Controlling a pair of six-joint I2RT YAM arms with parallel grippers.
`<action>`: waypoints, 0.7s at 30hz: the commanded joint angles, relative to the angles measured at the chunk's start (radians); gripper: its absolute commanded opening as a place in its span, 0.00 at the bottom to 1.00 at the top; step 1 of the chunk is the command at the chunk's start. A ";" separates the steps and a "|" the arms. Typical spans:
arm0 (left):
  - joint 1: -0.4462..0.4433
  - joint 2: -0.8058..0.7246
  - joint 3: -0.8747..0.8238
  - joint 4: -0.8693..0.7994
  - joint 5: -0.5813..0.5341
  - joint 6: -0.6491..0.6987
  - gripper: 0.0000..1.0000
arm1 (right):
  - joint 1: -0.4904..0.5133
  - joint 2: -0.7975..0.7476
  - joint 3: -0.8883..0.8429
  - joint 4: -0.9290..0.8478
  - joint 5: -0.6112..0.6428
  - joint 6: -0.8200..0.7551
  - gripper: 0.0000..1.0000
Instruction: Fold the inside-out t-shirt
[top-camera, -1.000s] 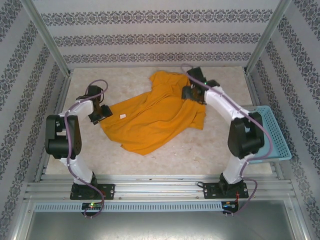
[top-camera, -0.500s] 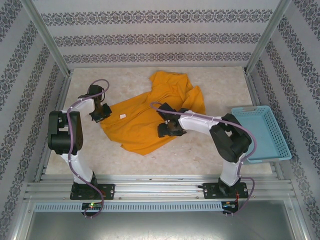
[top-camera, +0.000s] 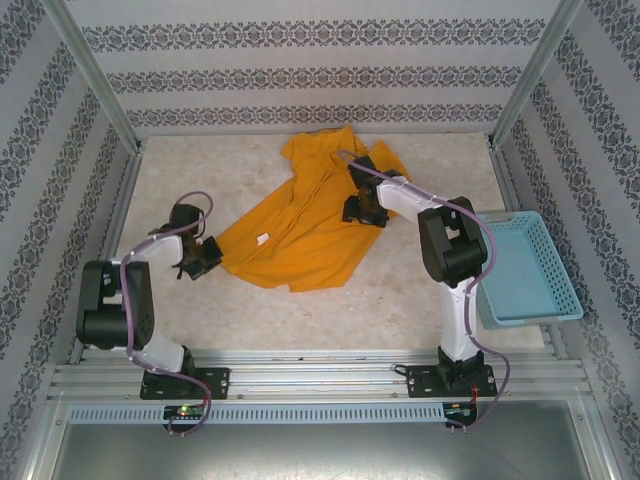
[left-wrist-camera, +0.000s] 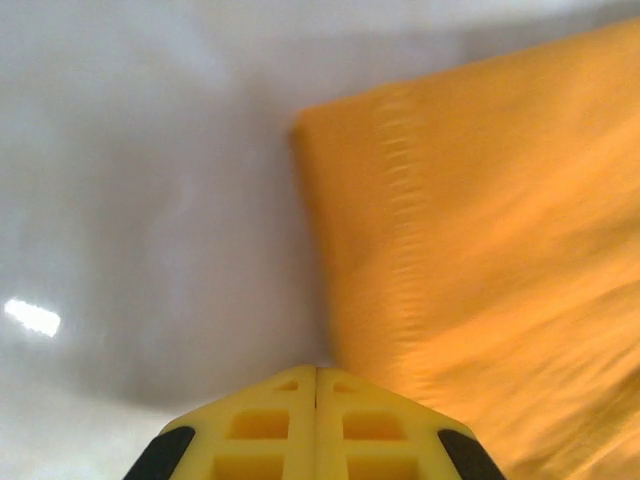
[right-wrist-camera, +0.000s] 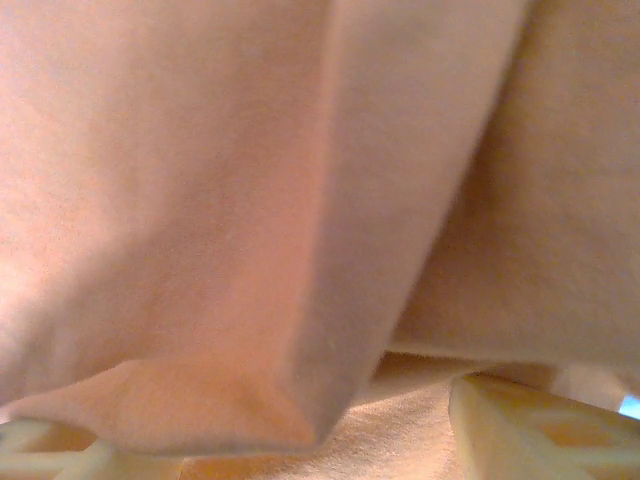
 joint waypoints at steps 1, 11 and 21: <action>-0.073 -0.076 -0.087 0.035 0.058 -0.079 0.00 | -0.049 0.060 0.121 -0.049 0.030 -0.083 0.69; -0.209 -0.257 -0.034 -0.097 -0.057 -0.047 0.11 | 0.037 -0.291 -0.093 0.045 0.086 -0.280 0.74; -0.204 -0.123 0.094 -0.056 -0.041 0.017 0.24 | 0.502 -0.410 -0.394 0.144 0.048 -0.246 0.74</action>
